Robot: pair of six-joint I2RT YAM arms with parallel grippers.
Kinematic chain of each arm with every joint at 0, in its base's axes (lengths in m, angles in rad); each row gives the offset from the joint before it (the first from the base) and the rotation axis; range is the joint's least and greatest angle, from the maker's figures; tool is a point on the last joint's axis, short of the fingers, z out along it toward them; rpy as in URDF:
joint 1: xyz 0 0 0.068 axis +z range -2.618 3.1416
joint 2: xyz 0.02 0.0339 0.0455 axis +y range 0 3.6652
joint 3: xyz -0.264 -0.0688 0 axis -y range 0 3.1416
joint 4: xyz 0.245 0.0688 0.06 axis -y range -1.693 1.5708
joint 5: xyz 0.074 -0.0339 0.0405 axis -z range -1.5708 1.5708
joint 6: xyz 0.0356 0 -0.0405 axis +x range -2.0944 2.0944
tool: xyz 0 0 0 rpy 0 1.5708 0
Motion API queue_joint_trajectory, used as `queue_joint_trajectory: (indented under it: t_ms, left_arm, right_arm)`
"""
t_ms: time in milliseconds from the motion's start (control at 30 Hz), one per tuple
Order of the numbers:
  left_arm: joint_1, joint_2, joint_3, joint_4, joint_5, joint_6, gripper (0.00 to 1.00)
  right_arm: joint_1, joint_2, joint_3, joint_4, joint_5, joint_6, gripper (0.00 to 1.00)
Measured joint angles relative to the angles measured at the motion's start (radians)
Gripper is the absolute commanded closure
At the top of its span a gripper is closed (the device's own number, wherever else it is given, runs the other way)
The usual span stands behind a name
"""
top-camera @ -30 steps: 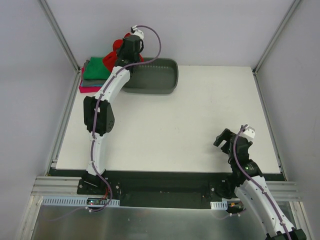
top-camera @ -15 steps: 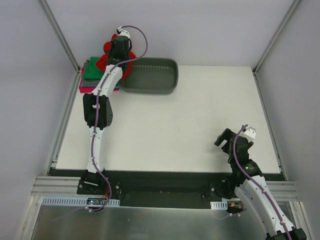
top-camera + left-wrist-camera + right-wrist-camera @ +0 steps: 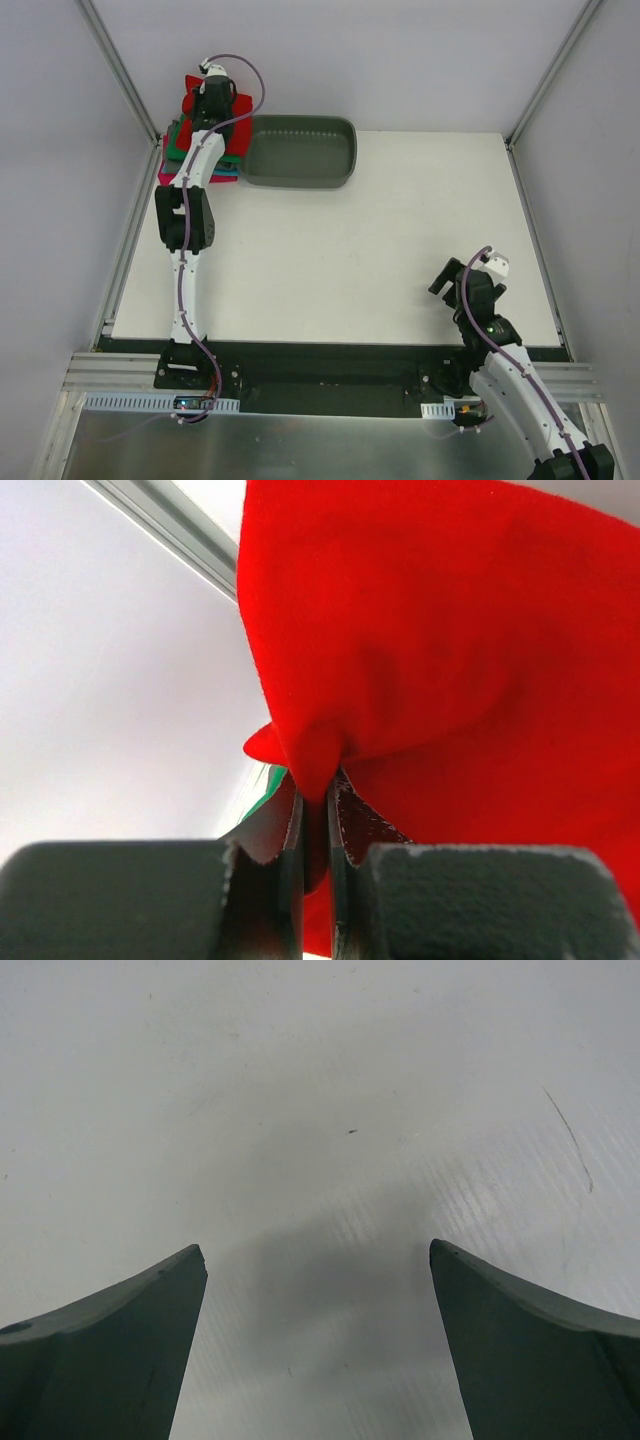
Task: Fold and stack the t-shirts
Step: Put the neatly folded tshirt into the corner of the board with the left arm
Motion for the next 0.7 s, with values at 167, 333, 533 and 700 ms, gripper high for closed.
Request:
queue_joint_trajectory:
  t_ms: [167,333,533,700]
  left_arm:
    - [0.015,0.007,0.000,0.000,-0.011,-0.009,0.98]
    - [0.035,0.007,0.000,-0.001,0.006,-0.016,0.97]
    - [0.047,0.017,0.004,0.000,0.008,-0.032,0.92]
    - [0.048,0.022,0.006,-0.001,0.001,-0.045,0.92]
  right_arm:
    - [0.000,0.006,0.000,0.001,0.006,0.002,0.04]
    - [0.000,0.030,0.002,0.001,0.010,0.003,0.04]
    - [0.000,0.061,0.014,0.005,0.010,0.003,0.04]
    - [0.000,0.079,0.020,0.009,0.010,0.003,0.04]
